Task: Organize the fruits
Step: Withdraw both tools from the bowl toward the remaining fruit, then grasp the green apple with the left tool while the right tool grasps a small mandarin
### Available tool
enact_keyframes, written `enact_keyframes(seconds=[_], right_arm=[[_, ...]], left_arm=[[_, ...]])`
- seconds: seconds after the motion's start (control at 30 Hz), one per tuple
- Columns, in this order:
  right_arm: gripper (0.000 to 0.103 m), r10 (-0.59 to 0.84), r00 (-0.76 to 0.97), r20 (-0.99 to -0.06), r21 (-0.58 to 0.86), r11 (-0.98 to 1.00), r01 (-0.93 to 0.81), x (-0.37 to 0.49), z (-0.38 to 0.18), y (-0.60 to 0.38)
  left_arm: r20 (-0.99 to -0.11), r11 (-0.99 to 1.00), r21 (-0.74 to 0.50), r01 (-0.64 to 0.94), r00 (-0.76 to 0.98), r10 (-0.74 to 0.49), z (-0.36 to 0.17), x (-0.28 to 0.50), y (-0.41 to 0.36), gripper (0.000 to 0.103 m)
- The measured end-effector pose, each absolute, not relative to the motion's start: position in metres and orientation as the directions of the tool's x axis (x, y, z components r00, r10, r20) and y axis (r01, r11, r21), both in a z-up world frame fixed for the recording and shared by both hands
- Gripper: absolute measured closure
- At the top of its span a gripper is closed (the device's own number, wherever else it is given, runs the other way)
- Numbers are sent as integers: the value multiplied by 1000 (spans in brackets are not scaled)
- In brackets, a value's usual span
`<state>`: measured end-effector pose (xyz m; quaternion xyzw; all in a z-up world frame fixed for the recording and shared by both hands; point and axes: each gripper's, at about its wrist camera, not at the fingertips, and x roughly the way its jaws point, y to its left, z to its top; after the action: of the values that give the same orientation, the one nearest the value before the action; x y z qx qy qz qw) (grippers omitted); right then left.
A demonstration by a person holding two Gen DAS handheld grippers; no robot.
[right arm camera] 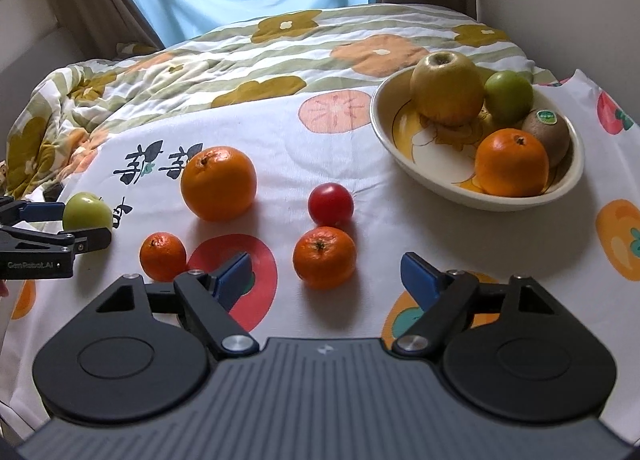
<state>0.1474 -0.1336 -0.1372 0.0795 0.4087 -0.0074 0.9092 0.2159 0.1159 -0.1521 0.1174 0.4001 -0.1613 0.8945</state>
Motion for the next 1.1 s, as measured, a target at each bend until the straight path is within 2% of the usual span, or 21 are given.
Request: enact_keyframes(seconds=[0.03,0.1,0.17,0.5,0.87,0.93,0.97,1.1], right_arm=[[8,51,663,-746,138,987,79,148,-138,-132],[15,54,655,-754,140,987,80,151,-140,-131],[16,53,652,-757,140,987,83,153,-141,-129],[27,36,646,-762,124,988,92,166,-145,-123],[33,8,636,-772,90,991,98,171,-146,-122],[39,10,632,-775,90,991,95,171,-147,-123],[50,7,629,-778,85,992,94,171,-147,-123],[50,4,633,-775,79,993,91,168,-144,-124]], left_arm=[[-756,921,75,383,624,-198,-153,217,117,28],[-759,920,63,387,617,-208,-155,219,117,31],[-761,918,53,392,611,-217,-156,220,118,43],[-757,921,38,389,613,-227,-155,217,122,43],[-758,913,52,404,611,-227,-156,203,119,43],[-760,915,49,400,609,-226,-155,201,119,43],[-762,915,48,400,607,-225,-155,199,120,43],[-757,920,47,390,614,-222,-148,189,120,43]])
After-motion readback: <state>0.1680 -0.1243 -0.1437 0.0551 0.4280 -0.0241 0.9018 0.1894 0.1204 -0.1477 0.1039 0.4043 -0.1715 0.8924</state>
